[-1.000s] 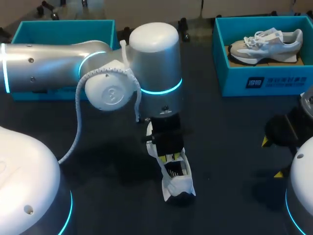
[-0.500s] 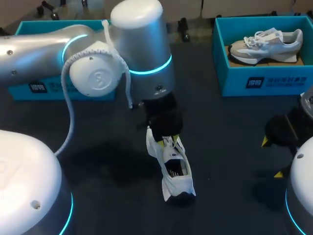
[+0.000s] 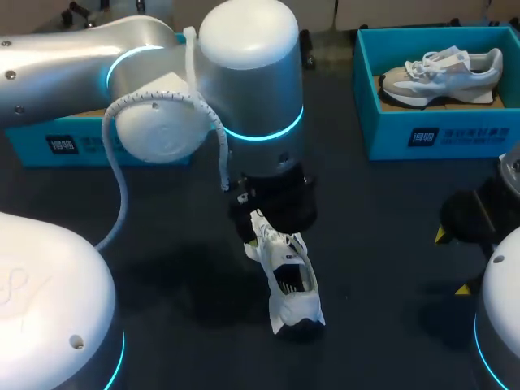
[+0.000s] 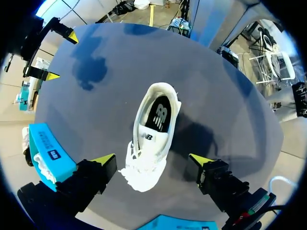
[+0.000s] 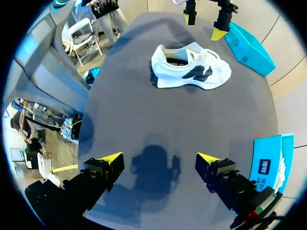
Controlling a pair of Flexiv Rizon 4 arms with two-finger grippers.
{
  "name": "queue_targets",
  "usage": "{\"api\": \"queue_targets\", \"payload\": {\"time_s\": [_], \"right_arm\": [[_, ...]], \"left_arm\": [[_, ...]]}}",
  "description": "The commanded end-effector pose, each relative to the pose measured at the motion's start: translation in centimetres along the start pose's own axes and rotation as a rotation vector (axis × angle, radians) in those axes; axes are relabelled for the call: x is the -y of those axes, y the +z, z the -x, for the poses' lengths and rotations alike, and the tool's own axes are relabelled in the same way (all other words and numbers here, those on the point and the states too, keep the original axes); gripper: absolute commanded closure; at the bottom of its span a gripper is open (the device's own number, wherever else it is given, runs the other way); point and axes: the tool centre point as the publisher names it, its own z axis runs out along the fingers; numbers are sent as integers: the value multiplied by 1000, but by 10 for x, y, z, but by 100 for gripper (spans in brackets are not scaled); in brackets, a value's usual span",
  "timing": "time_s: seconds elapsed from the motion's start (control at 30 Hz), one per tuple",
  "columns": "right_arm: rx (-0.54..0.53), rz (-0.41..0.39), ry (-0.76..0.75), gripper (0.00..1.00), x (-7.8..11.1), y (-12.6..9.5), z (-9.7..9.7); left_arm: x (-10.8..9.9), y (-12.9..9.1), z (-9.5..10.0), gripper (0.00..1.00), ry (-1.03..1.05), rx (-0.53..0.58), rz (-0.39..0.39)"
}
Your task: Take the shoe out of the shoebox, open the shoe tongue, remove and reinsert the insole, then place the shoe into the shoebox
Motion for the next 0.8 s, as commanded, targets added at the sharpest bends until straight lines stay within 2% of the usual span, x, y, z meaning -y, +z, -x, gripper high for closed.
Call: {"api": "queue_targets", "payload": {"time_s": [0.03, 0.2, 0.33, 0.37, 0.43, 0.47, 0.5, 0.53, 0.8], "right_arm": [[4, 0, 0, 0, 0, 0, -2], [4, 0, 0, 0, 0, 0, -2], [4, 0, 0, 0, 0, 0, -2], [4, 0, 0, 0, 0, 0, -2], [4, 0, 0, 0, 0, 0, -2], [4, 0, 0, 0, 0, 0, -2], [4, 0, 0, 0, 0, 0, -2], [4, 0, 0, 0, 0, 0, -2], [4, 0, 0, 0, 0, 0, -2]], "left_arm": [[-2, 1, -2, 0, -49, -14, -18], [0, 0, -4, 0, -334, -122, -93], [5, -1, -8, 0, -620, -194, -51], [7, -1, -11, 0, -678, -226, -78], [11, 0, -13, 0, -864, -282, -36], [13, 1, -15, 0, -903, -352, -58], [16, 0, -17, 0, -920, -358, -59], [20, -3, -20, 0, -957, -278, 4], [20, -3, -20, 0, -957, -278, 4]]}}
